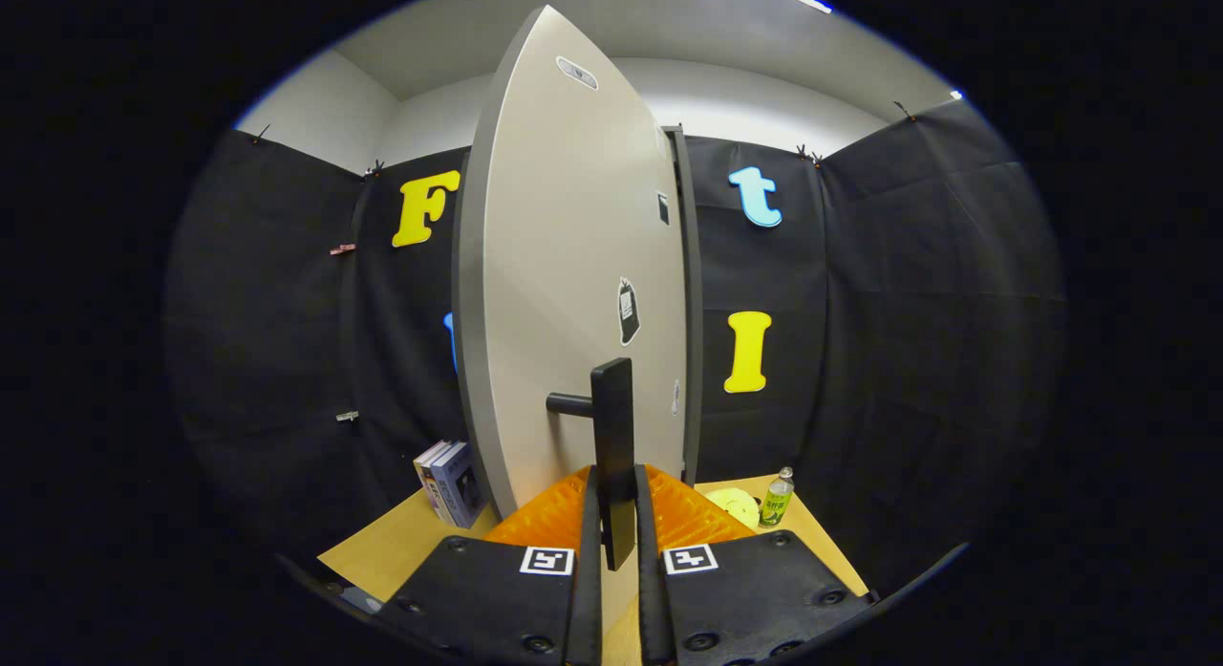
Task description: Open the shoe cabinet door, grab the shoes and put them into the shoe cabinet, then close the shoe cabinet door.
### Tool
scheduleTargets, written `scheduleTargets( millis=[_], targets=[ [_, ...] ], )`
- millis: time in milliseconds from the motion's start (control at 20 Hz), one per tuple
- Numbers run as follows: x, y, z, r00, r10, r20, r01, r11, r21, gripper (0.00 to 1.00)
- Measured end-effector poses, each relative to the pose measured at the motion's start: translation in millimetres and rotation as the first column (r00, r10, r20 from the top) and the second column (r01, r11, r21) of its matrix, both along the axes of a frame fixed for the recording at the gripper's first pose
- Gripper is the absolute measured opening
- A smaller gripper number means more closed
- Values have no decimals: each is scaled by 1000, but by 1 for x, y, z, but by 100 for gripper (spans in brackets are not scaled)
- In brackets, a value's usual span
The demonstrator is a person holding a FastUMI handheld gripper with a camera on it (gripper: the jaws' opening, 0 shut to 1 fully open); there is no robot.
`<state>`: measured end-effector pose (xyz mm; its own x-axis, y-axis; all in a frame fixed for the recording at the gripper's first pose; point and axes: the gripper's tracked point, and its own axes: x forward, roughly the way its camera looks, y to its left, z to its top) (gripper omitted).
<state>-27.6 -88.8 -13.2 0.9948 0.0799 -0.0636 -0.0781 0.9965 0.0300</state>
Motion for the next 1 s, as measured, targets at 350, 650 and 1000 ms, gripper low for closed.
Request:
scheduleTargets(
  millis=[350, 650, 1000],
  targets=[
    [-34, -51, 18, 991, -125, 53, 127, 991, -38, 20],
    [-70, -81, 12, 980, -190, 56, 192, 980, -42, 19],
    [-75, -44, -21, 992, -129, -10, 128, 991, -49, 19]
  ],
)
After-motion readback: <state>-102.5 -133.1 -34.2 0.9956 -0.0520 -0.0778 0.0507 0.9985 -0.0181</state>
